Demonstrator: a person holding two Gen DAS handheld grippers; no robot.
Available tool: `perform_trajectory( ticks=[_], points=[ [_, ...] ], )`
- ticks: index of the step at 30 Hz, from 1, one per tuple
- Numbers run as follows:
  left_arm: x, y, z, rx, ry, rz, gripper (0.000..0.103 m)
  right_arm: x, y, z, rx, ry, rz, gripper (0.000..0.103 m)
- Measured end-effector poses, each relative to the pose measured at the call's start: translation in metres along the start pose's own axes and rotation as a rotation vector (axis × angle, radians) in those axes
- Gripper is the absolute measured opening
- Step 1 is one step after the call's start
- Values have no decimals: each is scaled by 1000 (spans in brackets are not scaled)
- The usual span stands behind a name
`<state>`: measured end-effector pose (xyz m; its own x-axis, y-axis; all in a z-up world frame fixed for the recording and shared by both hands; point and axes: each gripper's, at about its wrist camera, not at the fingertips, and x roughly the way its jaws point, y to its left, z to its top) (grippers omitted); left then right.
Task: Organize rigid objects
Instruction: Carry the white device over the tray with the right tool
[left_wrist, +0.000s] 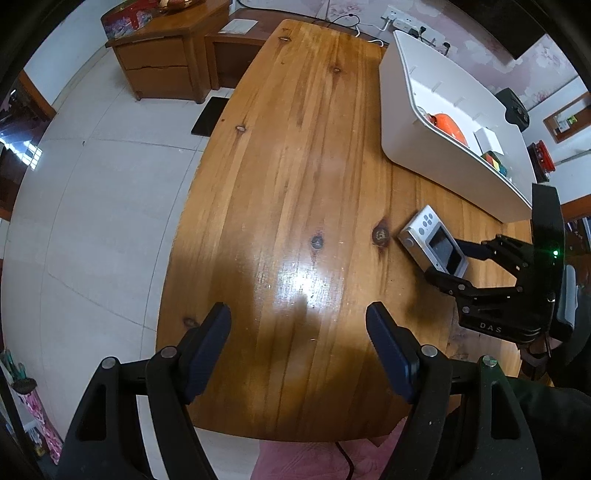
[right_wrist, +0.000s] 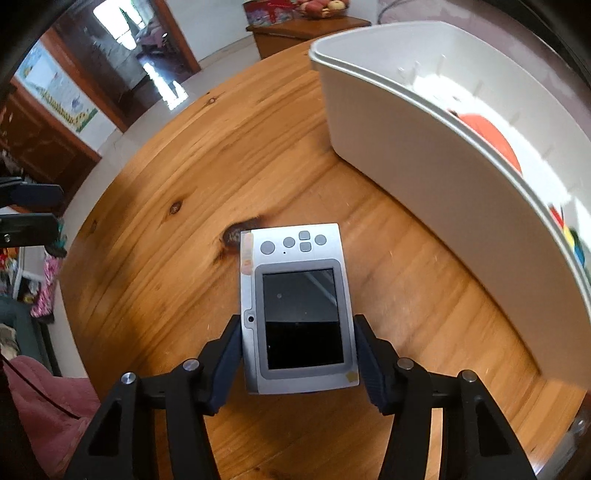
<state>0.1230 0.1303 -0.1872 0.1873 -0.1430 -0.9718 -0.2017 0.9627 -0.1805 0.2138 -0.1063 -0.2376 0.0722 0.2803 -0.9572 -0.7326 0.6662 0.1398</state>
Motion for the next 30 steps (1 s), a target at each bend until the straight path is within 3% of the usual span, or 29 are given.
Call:
perform_trajectory(
  ticks=[13, 23, 30],
  points=[
    [-1, -46, 7, 129, -16, -30, 79, -51, -33, -59, 242, -132, 42, 57],
    [3, -87, 13, 236, -13, -57, 79, -121, -52, -78, 318, -286, -61, 57],
    [3, -100, 14, 262, -20, -66, 79, -159, -78, -60, 312, -360, -143, 57]
  ],
)
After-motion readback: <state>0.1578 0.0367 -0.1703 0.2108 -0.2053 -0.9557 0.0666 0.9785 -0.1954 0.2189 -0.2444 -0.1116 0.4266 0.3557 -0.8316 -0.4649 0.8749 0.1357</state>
